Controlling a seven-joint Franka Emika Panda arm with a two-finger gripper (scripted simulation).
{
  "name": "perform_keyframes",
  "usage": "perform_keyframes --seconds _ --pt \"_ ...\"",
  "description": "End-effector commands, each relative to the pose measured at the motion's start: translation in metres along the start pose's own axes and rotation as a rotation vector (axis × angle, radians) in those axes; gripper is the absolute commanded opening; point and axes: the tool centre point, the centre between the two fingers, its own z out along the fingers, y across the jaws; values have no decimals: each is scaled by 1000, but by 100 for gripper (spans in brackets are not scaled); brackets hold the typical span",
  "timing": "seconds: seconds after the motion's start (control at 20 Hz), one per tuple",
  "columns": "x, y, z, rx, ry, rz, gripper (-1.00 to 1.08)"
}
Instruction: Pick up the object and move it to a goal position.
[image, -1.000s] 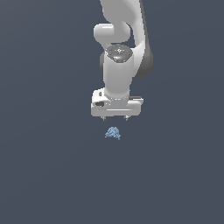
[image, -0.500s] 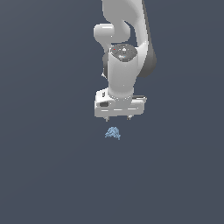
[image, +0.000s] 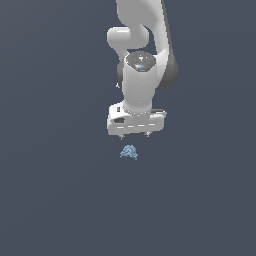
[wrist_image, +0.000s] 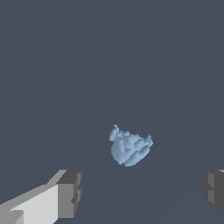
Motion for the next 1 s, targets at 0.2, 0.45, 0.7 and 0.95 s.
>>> perform_keyframes --seconds 0.2,0.45,0.7,0.95 --pt "-1 2 7 -1 -4 -89 100" --pt "-2 4 15 -2 -8 -194 100" --pt "-4 6 24 -1 -12 -325 100" --pt "-6 8 34 1 -16 -459 100"
